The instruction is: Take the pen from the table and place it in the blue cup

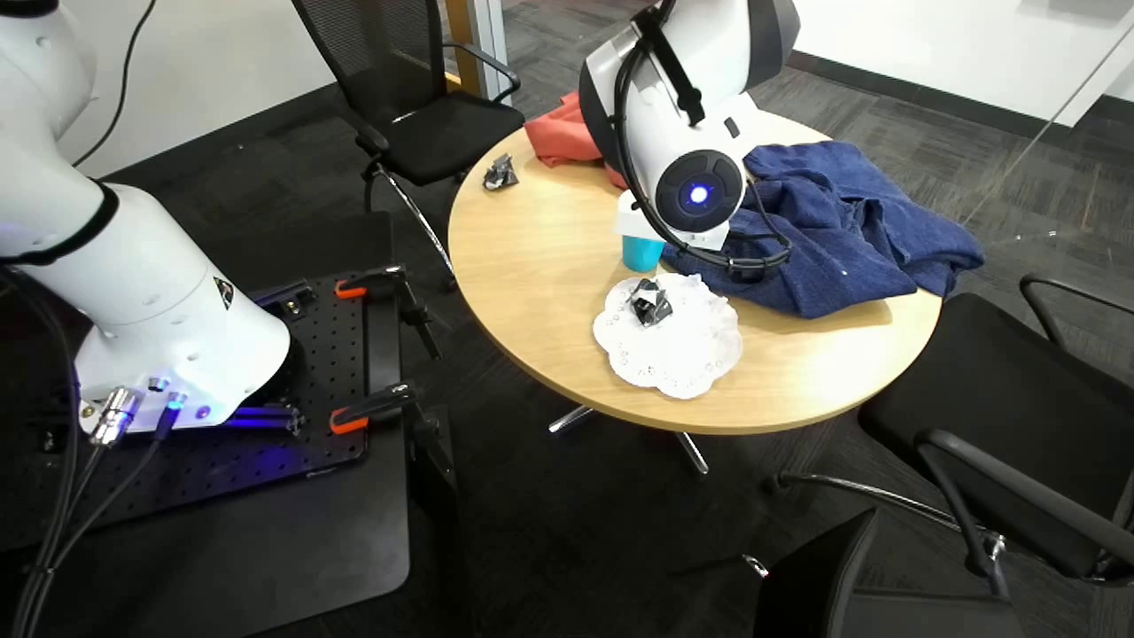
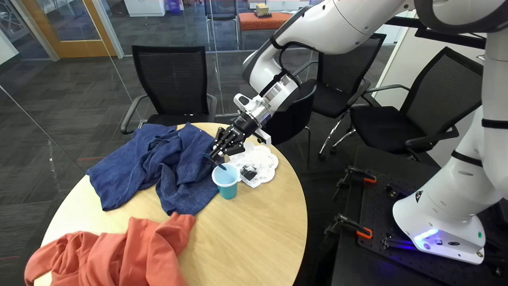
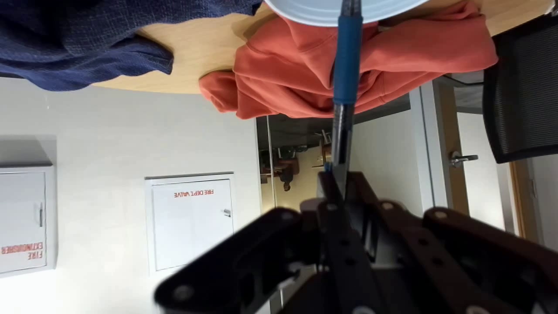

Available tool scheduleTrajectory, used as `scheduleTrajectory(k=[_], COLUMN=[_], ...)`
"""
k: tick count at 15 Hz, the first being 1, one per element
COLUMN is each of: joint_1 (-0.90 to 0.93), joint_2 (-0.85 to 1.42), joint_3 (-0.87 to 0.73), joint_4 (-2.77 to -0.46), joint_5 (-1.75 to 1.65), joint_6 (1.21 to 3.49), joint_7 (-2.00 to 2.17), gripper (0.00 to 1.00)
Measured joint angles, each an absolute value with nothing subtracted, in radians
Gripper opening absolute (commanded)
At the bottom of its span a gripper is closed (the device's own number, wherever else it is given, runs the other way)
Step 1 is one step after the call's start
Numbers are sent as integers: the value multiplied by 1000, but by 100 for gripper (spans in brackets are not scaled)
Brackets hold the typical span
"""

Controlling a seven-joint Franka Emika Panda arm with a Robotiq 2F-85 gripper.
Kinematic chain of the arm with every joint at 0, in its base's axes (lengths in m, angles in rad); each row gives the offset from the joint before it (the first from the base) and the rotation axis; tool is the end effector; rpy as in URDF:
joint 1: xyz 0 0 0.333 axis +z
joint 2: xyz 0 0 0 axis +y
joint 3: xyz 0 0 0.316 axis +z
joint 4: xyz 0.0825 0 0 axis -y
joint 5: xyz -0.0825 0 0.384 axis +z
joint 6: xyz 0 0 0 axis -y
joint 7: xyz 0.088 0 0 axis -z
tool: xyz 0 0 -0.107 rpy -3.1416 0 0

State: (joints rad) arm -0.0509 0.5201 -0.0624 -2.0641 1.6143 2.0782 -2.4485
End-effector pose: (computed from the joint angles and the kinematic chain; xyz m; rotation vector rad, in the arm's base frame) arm 0.5736 -0.0144 0.1747 -1.9161 -1.1377 -1.1727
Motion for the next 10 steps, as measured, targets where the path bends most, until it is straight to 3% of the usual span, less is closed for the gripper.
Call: scheduleTrajectory(k=[10], joint_1=[-58], joint_2=[627], joint_3=[-65], joint_4=[-2011], joint_5=[1624], joint_6=[2071], joint_7=[-2449], gripper=[3])
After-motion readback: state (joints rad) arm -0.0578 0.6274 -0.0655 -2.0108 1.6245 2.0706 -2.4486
